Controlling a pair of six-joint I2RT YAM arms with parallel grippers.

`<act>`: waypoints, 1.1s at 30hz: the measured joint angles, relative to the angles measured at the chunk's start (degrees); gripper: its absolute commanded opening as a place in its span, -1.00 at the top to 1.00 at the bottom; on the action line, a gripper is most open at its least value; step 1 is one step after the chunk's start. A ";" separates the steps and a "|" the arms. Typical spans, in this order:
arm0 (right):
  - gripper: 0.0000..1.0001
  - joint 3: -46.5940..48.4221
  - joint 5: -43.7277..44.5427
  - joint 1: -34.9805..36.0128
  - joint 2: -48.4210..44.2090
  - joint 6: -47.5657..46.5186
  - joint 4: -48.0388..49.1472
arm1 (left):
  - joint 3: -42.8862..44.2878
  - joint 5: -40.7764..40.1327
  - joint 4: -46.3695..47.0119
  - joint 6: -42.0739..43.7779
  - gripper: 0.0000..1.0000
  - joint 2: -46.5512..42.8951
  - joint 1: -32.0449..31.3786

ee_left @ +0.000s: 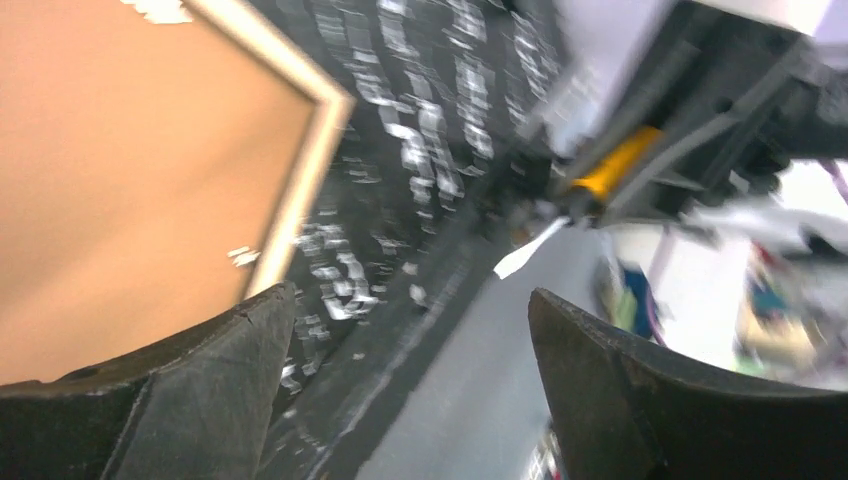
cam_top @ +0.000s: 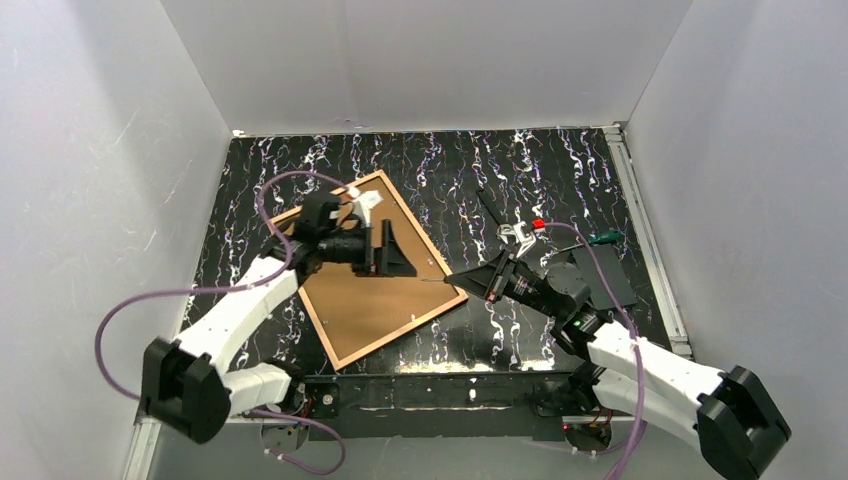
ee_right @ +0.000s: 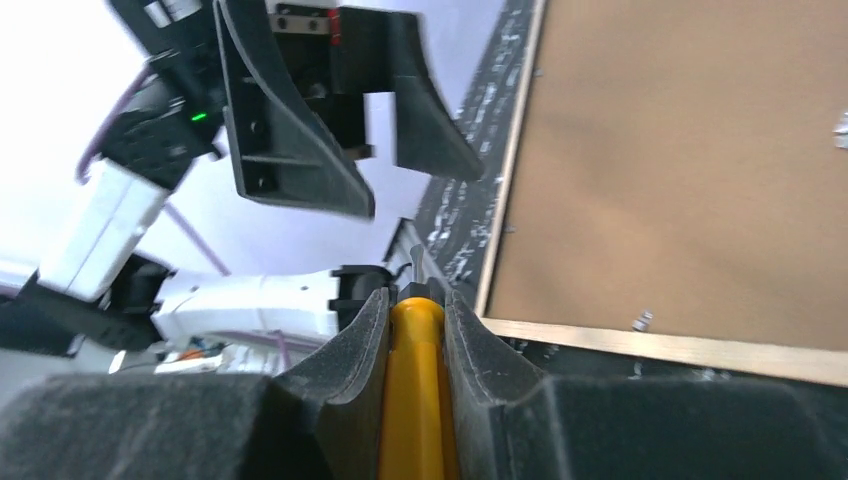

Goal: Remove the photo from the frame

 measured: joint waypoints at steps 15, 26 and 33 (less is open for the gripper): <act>0.97 12.90 6.21 -0.24 -0.07 -18.95 -32.70 | -4.59 -56.26 -31.87 -0.17 -0.84 -6.47 21.73; 0.97 13.09 5.22 -0.24 -0.13 -20.02 -33.18 | -8.11 -49.29 -21.29 -1.88 -0.14 0.70 25.68; 0.97 13.09 4.81 -0.24 0.17 -21.31 -33.42 | -8.07 -47.34 -18.75 -2.10 0.00 6.38 26.86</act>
